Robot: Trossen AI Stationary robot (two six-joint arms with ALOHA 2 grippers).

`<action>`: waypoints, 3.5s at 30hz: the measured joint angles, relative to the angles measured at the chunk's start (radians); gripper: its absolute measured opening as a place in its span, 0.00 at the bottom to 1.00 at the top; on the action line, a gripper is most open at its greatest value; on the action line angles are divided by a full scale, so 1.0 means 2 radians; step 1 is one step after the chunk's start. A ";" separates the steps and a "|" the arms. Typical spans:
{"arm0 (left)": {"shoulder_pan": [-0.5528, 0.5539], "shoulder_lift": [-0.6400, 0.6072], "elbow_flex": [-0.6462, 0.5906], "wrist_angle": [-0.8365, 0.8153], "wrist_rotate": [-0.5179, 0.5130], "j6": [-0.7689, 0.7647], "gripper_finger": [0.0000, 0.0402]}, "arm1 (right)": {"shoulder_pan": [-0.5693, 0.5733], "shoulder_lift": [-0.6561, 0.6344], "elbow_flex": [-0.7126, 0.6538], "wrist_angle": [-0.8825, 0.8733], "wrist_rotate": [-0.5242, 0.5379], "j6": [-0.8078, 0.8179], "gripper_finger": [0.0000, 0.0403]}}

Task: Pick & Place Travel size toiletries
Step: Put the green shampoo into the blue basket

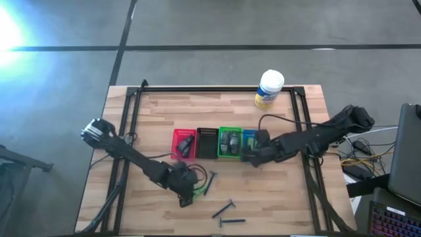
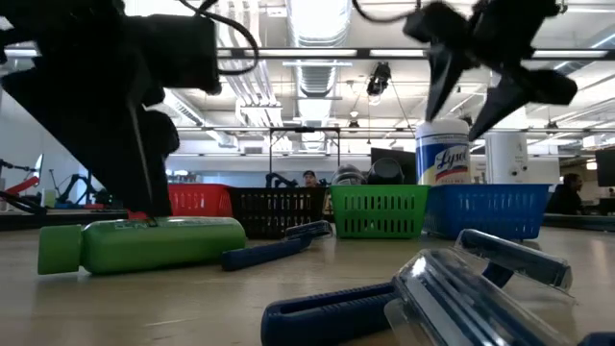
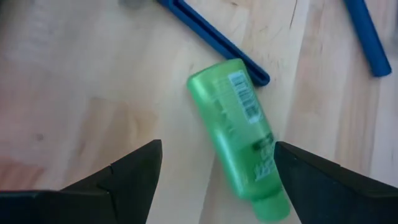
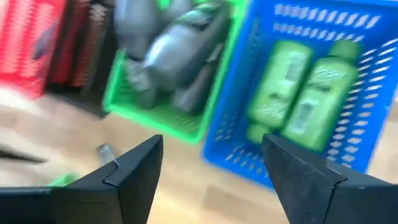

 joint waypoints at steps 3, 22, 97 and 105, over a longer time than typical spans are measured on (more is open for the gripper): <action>-0.002 0.024 0.015 0.002 0.010 -0.006 0.78 | 0.014 0.002 0.019 -0.013 0.001 0.011 0.70; -0.024 0.071 0.055 -0.047 -0.013 0.103 0.44 | 0.096 0.016 0.029 0.030 -0.006 0.069 0.78; 0.049 -0.023 0.087 0.096 -0.074 0.373 0.36 | 0.074 0.113 0.044 0.345 -0.059 -0.012 0.62; 0.050 -0.023 0.087 0.095 -0.074 0.372 0.36 | 0.071 0.113 0.044 0.347 -0.057 -0.013 0.56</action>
